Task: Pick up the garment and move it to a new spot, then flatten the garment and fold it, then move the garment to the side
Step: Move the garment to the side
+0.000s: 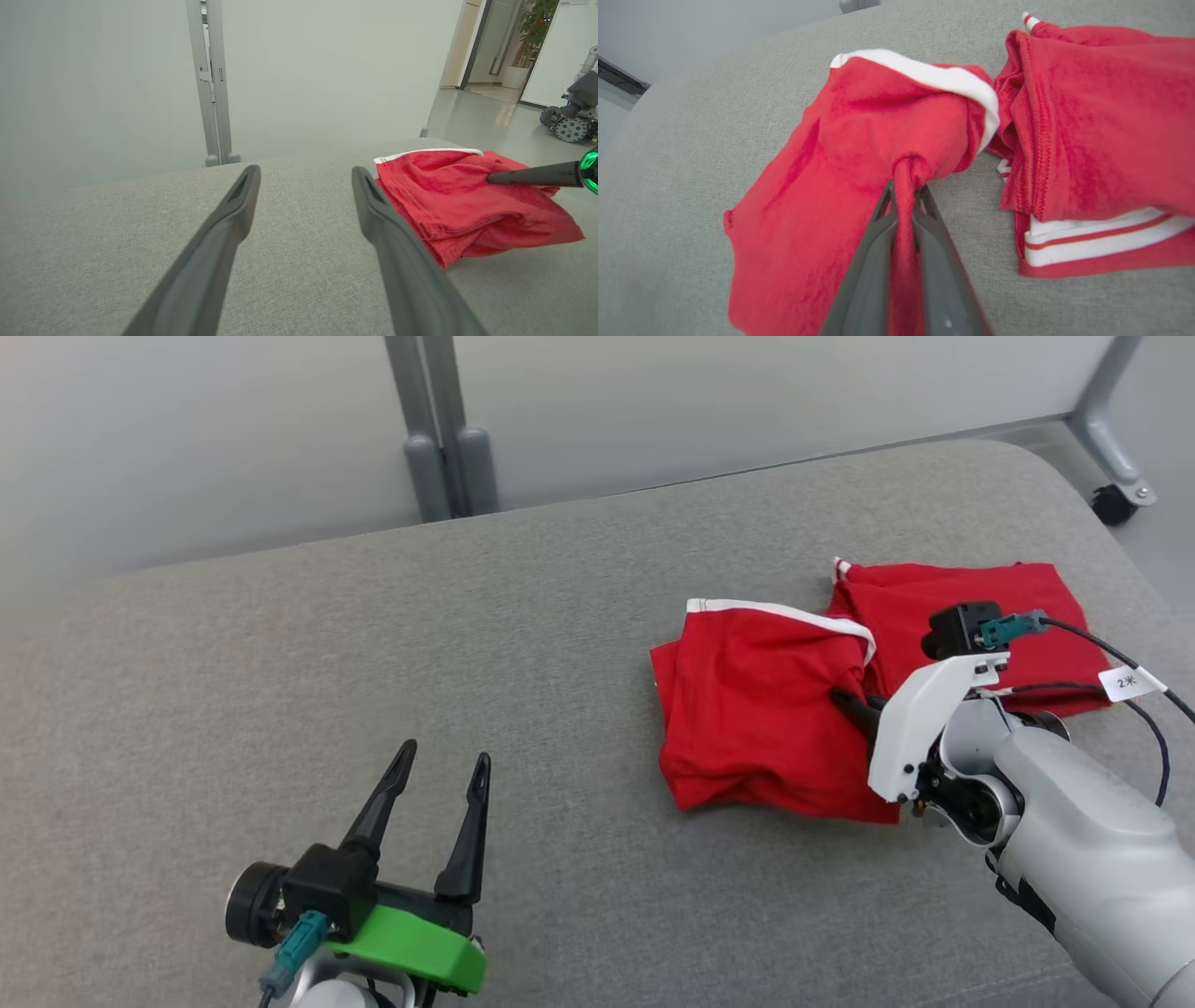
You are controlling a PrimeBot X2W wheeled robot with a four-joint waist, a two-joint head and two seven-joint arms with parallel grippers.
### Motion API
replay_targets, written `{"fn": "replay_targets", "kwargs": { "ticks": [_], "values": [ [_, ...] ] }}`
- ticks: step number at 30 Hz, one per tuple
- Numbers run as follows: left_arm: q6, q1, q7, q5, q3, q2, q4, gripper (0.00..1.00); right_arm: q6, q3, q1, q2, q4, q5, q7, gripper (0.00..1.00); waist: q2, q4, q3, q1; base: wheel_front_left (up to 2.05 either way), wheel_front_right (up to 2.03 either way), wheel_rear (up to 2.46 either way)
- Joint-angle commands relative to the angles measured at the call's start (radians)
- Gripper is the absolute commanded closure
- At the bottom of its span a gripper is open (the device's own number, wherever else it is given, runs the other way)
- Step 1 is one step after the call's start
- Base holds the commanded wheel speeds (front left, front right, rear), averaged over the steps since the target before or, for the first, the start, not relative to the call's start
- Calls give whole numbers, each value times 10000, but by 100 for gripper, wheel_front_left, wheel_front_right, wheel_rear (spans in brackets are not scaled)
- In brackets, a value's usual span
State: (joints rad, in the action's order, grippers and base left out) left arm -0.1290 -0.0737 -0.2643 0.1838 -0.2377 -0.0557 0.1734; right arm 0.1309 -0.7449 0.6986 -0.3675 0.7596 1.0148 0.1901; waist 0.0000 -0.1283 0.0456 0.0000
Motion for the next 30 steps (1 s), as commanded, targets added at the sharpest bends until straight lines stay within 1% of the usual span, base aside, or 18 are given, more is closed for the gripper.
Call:
{"fn": "replay_targets", "kwargs": {
  "ticks": [1, 6, 10, 16, 23, 26, 28, 30],
  "values": [
    [-18, -166, 6, 95, -76, -132, 35, 0, -5, -61, 70, -58, -80, 62, -147, 100, 0, -810, 117, 0, 0, 0, 0],
    [-23, -492, 6, 214, -381, -276, 95, 0, -3, -362, 561, -240, -411, -20, -552, 100, 0, -872, 689, 0, 0, 0, 0],
    [-24, -884, 6, 262, -670, -430, 178, 0, -5, -878, 1218, -683, -968, -47, -672, 100, 0, -723, 1346, 0, 0, 0, 0],
    [-24, -1434, 6, 329, -1034, -567, 400, 0, -5, -1828, 2392, -1850, -1845, -111, -600, 100, 0, -452, 2217, 0, 0, 0, 0],
    [-25, -1876, 6, 336, -1110, -728, 459, 0, -7, -2922, 3166, -3772, -2690, 220, -301, 100, 0, -201, 2889, 0, 0, 0, 0],
    [-25, -1991, 6, 275, -1065, -793, 454, 0, -8, -3139, 3395, -4533, -2762, 186, -498, 100, 0, -163, 3145, 0, 0, 0, 0],
    [-25, -2071, 6, 250, -1048, -818, 437, 0, -8, -3268, 3538, -4809, -2620, 0, -672, 100, 0, -160, 3331, 0, 0, 0, 0],
    [-25, -2194, 7, 222, -1080, -832, 412, 0, -8, -3379, 3623, -4893, -2350, -57, -817, 100, 0, -132, 3488, 0, 0, 0, 0]
  ]
}}
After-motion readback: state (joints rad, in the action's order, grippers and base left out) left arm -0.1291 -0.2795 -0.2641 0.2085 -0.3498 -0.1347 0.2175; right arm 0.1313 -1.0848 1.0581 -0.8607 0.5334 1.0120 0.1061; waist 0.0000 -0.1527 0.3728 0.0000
